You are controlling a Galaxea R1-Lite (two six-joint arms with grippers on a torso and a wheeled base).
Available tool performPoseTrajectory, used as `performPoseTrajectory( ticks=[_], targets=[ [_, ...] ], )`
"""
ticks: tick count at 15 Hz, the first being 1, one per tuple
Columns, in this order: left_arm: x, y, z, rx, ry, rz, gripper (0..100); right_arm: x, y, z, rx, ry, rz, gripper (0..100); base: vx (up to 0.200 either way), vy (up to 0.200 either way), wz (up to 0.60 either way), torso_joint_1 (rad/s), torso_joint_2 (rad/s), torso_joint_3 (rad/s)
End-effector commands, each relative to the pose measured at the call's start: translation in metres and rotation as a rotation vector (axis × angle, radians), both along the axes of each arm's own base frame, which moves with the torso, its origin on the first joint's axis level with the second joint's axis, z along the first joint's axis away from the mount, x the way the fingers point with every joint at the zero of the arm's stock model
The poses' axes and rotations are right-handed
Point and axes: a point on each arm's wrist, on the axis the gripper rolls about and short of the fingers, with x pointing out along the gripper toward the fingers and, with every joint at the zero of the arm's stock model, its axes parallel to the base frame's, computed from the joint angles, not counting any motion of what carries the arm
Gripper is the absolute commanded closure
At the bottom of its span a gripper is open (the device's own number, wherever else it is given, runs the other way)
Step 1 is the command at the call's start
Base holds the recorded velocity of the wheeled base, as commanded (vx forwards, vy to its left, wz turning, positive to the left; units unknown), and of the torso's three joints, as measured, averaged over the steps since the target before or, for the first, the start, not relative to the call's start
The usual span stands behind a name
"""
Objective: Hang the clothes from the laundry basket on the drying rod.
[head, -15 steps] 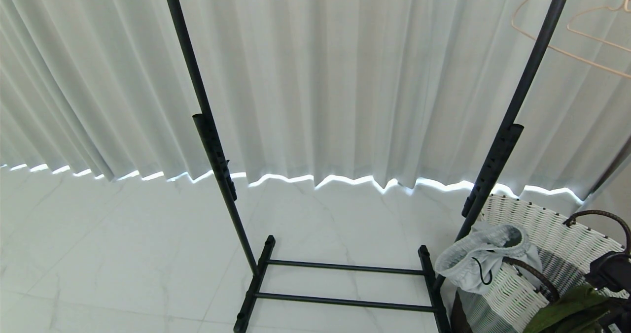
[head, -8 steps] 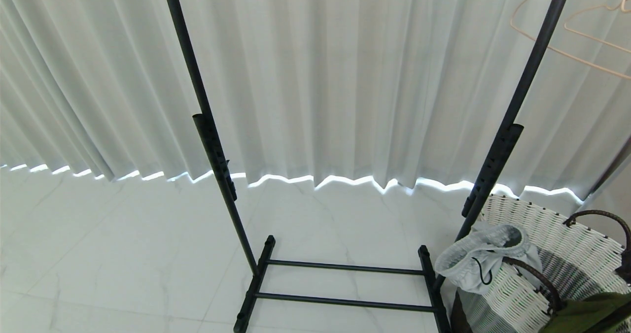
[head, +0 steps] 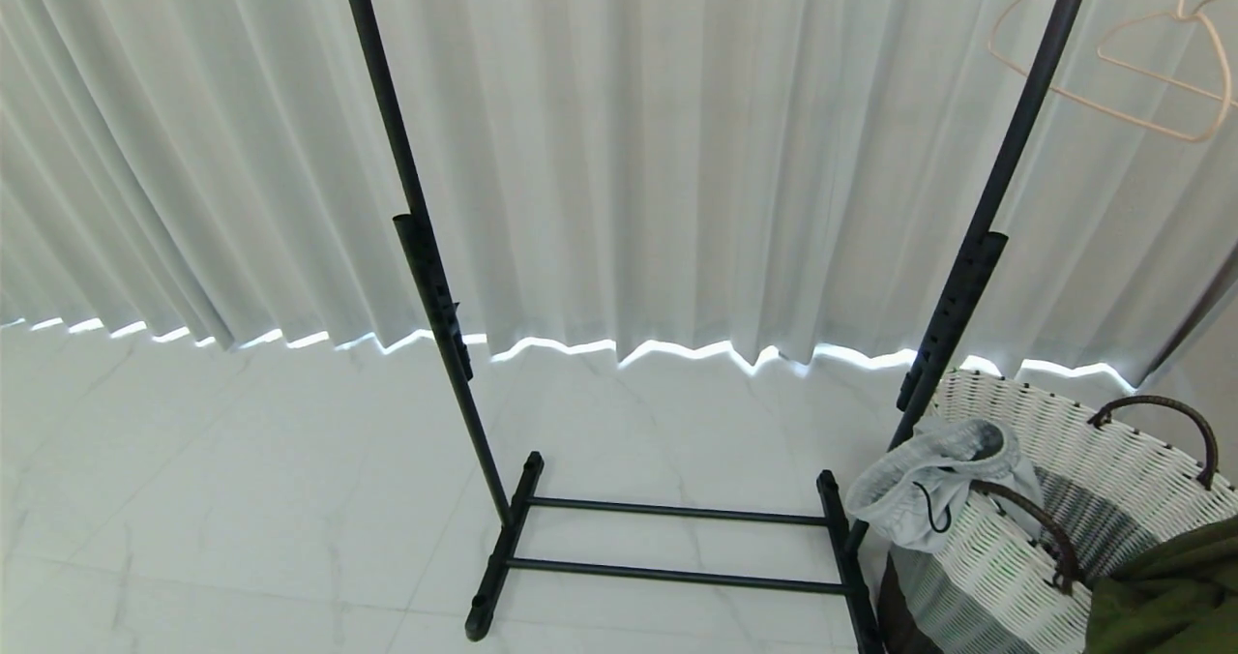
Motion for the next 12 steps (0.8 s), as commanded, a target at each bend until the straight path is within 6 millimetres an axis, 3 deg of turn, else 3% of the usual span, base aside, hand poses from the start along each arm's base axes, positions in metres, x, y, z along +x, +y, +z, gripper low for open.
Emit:
performPoseTrajectory(
  ticks=[1,3,11,12],
  targets=[
    [0.0,0.0,0.0,0.0,0.0,0.0,0,-0.0112,0.0036,0.0098,-0.018,-0.065,0.026,100,-0.2,0.0,0.0,-0.002,0.0,0.007],
    [0.0,0.0,0.0,0.005,0.0,0.0,0,-0.0137,0.0047,0.0098,-0.023,-0.073,0.042,100,-0.2,0.0,0.0,0.0,0.0,0.007],
    [0.0,-0.0001,0.0,0.072,-0.003,-0.006,0,-0.0135,0.0076,0.0088,-0.031,-0.071,0.133,100,0.0,0.0,0.0,0.0,0.0,0.0],
    [0.0,-0.0001,0.0,0.072,-0.003,-0.006,0,-0.0131,0.0079,0.0093,-0.031,-0.072,0.141,100,0.0,0.2,0.0,-0.002,0.0,0.002]
  ],
)
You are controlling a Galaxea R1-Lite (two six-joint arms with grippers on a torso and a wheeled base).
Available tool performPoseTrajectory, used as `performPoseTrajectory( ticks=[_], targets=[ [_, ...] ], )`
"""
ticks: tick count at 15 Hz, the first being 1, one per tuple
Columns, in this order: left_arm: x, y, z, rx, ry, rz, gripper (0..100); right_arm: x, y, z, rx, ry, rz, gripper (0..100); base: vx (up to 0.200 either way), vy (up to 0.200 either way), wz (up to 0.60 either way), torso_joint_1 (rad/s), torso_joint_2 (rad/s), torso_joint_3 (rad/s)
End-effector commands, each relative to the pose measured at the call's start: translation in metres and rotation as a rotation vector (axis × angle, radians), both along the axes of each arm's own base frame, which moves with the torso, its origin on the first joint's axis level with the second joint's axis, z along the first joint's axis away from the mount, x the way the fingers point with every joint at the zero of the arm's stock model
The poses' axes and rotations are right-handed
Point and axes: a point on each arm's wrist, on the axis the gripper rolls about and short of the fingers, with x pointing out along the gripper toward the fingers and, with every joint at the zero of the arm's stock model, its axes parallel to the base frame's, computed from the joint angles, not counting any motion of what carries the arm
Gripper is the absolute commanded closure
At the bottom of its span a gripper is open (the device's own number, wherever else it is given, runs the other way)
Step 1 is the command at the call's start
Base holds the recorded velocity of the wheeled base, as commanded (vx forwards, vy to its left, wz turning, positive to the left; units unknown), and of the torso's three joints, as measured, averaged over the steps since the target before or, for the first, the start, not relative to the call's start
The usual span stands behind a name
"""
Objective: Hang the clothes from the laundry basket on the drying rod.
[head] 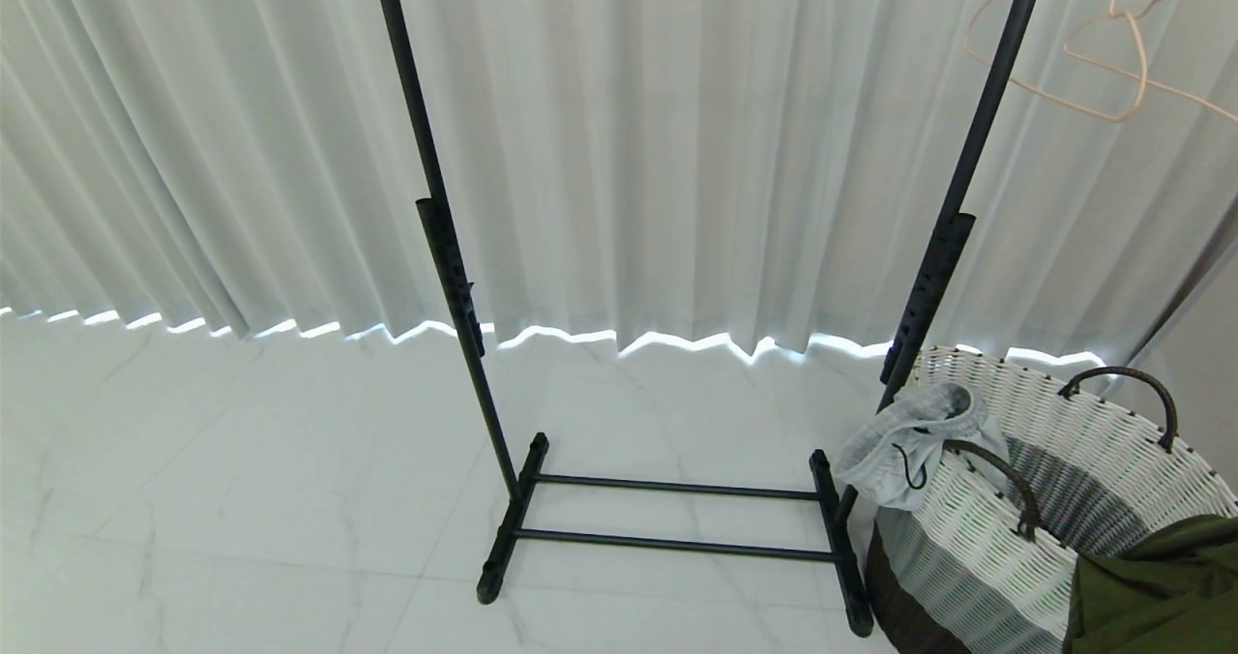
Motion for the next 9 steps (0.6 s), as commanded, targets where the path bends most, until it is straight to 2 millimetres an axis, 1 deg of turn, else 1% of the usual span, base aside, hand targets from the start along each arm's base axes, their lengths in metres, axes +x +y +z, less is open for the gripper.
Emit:
performPoseTrajectory(
  ticks=[1,4,7,9],
  targets=[
    [0.0,0.0,0.0,0.0,0.0,0.0,0,0.004,0.0,0.0,0.001,0.009,0.012,100,0.0,0.2,0.0,0.002,0.0,-0.002],
    [0.0,0.0,0.0,0.002,0.0,0.0,0,0.005,0.0,-0.002,0.004,0.018,0.027,100,0.0,0.2,0.0,0.001,0.0,0.002],
    [0.0,0.0,0.0,0.002,0.0,0.0,0,0.011,0.003,-0.001,0.011,0.032,0.093,100,0.0,0.2,0.0,0.006,0.0,0.001],
    [0.0,0.0,0.0,0.002,0.0,0.0,0,0.02,0.006,0.0,0.029,0.035,0.155,100,0.0,0.0,0.0,0.0,0.0,0.0]
  ],
)
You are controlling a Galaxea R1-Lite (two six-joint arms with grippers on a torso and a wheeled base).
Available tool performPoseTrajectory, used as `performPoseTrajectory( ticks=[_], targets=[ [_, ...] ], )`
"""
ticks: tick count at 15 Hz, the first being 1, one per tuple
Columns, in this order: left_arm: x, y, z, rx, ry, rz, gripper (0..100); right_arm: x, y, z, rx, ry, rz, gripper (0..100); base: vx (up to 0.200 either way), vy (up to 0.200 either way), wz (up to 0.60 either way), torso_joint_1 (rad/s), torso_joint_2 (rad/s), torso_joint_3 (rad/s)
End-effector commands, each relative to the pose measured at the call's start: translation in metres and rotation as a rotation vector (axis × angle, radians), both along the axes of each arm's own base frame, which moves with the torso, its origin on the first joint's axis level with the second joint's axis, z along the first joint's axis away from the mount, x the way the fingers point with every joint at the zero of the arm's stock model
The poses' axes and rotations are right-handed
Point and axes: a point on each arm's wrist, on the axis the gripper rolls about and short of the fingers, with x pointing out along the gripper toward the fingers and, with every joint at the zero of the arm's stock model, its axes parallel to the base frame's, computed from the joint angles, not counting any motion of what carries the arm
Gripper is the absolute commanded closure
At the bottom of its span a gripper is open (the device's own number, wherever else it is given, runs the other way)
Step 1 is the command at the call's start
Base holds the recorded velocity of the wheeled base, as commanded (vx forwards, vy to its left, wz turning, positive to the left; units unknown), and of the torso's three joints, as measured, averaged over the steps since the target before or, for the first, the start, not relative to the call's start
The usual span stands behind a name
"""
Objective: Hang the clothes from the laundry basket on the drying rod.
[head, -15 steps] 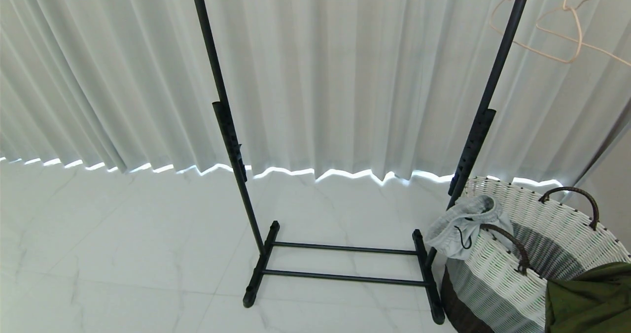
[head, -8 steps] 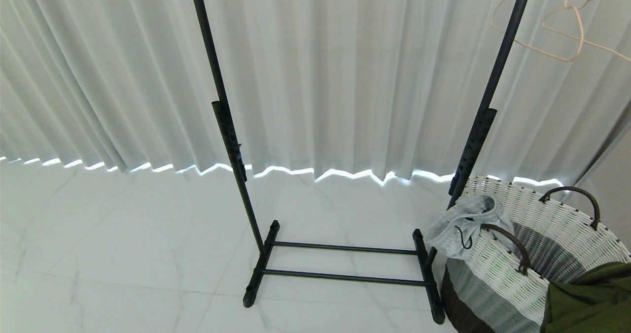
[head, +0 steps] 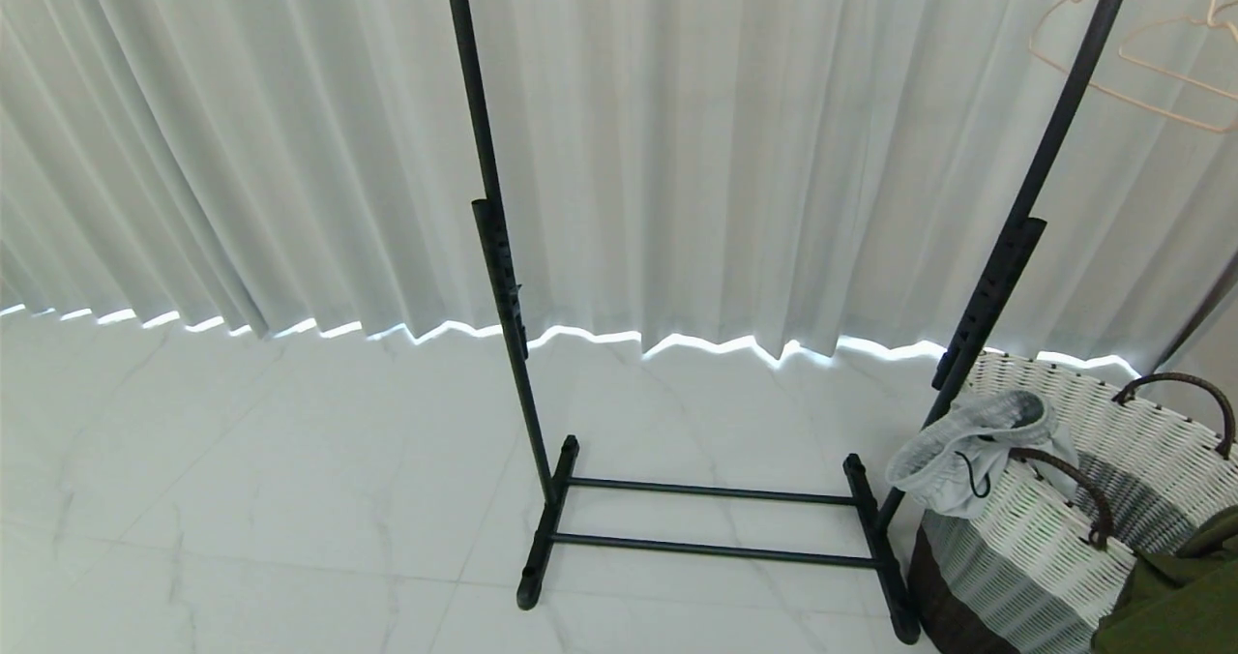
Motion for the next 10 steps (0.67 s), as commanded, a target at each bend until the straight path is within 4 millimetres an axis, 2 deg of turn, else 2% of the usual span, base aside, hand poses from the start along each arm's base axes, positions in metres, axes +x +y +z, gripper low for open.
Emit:
performPoseTrajectory(
  ticks=[1,3,6,10],
  targets=[
    [0.0,0.0,0.0,0.002,0.0,0.0,0,0.015,0.006,0.001,0.032,0.013,0.093,100,0.0,0.0,0.0,0.0,0.0,0.0],
    [0.0,0.0,0.0,-0.015,0.001,0.0,0,0.031,0.023,0.004,0.141,0.008,0.246,100,0.0,0.0,0.0,0.0,0.0,0.0],
    [0.0,0.0,0.0,0.014,-0.001,-0.017,0,0.048,0.046,0.011,0.24,0.012,0.389,100,0.0,0.0,0.0,0.0,0.0,0.0],
    [0.0,0.0,0.0,-0.014,0.001,-0.02,0,0.05,0.065,0.021,0.288,0.0,0.523,100,0.0,0.0,0.0,0.0,0.0,0.0]
  ],
)
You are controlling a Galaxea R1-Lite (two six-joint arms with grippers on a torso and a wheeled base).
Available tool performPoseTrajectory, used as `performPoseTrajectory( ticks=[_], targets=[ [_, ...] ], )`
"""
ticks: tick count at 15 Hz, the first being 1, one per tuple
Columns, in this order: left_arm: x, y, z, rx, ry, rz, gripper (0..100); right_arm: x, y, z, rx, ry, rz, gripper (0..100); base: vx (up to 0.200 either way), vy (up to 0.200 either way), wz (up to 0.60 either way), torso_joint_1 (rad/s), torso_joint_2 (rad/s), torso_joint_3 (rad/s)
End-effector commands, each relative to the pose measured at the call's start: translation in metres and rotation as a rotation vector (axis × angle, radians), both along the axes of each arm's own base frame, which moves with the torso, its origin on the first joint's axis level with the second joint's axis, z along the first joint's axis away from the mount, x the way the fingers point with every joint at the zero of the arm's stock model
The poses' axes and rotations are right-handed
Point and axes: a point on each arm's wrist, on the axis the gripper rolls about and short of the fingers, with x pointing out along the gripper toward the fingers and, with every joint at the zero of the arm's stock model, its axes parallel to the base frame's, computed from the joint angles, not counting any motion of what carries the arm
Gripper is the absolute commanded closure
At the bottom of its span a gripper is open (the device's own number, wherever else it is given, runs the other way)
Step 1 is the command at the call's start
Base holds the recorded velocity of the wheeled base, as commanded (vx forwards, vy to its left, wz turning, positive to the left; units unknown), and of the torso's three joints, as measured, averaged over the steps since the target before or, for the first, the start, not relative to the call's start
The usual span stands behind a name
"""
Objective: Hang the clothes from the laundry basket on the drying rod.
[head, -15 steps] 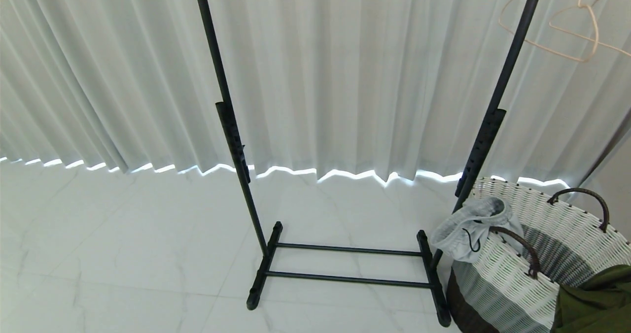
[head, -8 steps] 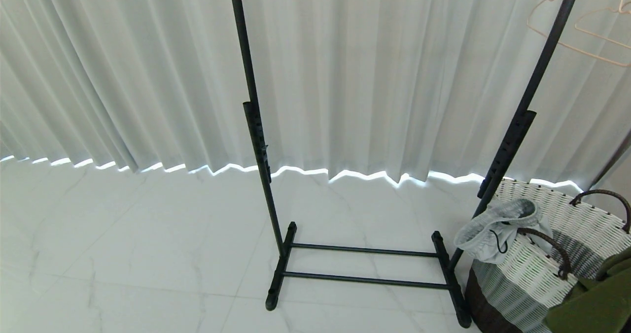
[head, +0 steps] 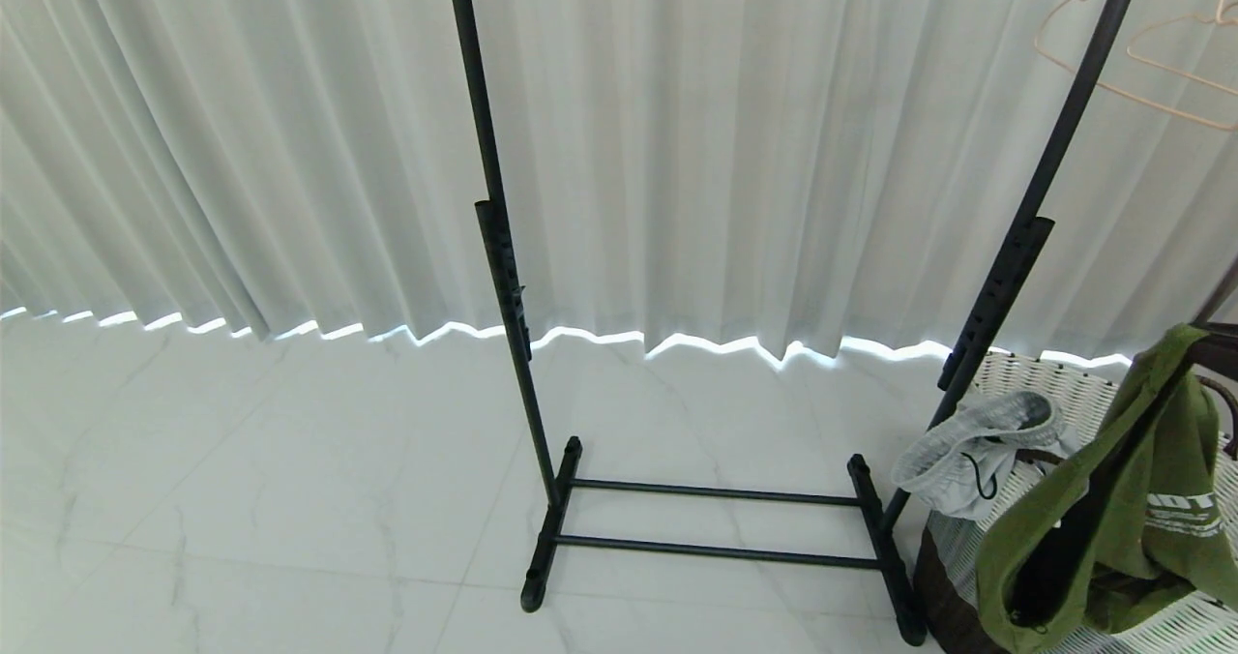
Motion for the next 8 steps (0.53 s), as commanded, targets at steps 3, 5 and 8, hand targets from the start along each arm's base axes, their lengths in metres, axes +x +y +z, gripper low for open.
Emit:
performPoseTrajectory(
  ticks=[3,5,8],
  targets=[
    [-0.004,-0.002,0.027,0.037,-0.059,-0.107,0,0.002,0.01,0.009,0.016,-0.008,0.067,100,0.0,0.0,0.0,0.0,0.0,0.0],
    [0.011,-0.003,0.089,0.003,-0.034,-0.204,0,-0.002,0.007,0.013,0.028,-0.026,0.064,100,0.0,0.0,0.0,0.0,0.0,0.0],
    [0.062,-0.012,0.152,0.046,0.056,-0.464,0,-0.008,0.003,0.013,0.036,-0.041,0.064,100,0.0,0.0,0.0,0.0,0.0,0.0]
  ],
)
